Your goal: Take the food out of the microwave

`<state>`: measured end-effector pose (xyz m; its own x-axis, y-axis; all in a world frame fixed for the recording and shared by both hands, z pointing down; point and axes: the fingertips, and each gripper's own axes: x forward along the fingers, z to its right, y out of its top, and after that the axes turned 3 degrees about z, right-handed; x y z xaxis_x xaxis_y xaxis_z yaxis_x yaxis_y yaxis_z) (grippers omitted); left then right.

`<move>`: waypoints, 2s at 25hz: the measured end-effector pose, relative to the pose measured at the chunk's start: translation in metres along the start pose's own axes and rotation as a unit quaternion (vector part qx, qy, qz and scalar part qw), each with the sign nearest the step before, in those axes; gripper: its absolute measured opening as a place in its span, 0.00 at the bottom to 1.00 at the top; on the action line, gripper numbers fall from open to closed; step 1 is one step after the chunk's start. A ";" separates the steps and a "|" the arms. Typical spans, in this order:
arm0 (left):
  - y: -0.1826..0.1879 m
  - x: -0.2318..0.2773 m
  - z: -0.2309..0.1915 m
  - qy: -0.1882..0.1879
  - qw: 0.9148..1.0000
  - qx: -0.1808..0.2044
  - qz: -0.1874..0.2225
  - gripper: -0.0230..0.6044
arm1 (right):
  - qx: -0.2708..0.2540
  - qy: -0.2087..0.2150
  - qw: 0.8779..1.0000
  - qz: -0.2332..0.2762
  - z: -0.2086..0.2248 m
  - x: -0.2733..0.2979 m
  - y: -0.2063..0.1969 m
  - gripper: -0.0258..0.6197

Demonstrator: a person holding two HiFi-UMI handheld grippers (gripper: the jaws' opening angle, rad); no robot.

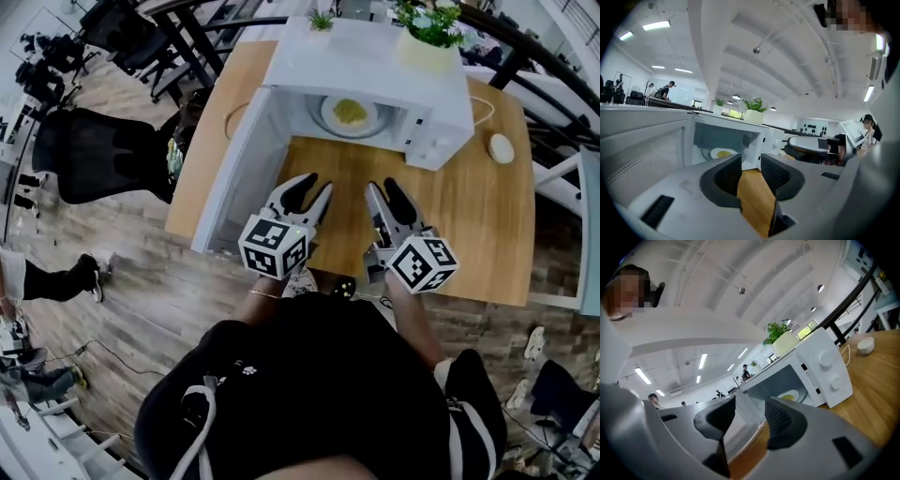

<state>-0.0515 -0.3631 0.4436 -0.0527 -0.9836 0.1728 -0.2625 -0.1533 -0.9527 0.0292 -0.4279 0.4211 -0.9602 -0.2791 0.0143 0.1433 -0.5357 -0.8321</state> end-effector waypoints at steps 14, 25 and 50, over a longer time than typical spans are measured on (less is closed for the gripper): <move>-0.018 0.082 -0.072 0.015 0.987 -0.158 -0.010 0.23 | 0.092 -0.078 0.992 -0.019 0.070 0.072 -0.015 0.34; -0.051 0.129 -0.118 0.046 0.965 -0.256 -0.035 0.29 | 0.181 -0.157 0.970 -0.030 0.127 0.115 -0.046 0.37; -0.091 0.162 -0.155 0.075 0.933 -0.344 -0.074 0.35 | 0.315 -0.303 0.899 -0.034 0.190 0.164 -0.101 0.40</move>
<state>-0.1853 -0.4938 0.5965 -0.0870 -0.9242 0.3719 -0.8310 -0.1386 -0.5387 -0.0968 -0.5710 0.6128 -0.6916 -0.5102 0.5112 0.3803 -0.8590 -0.3427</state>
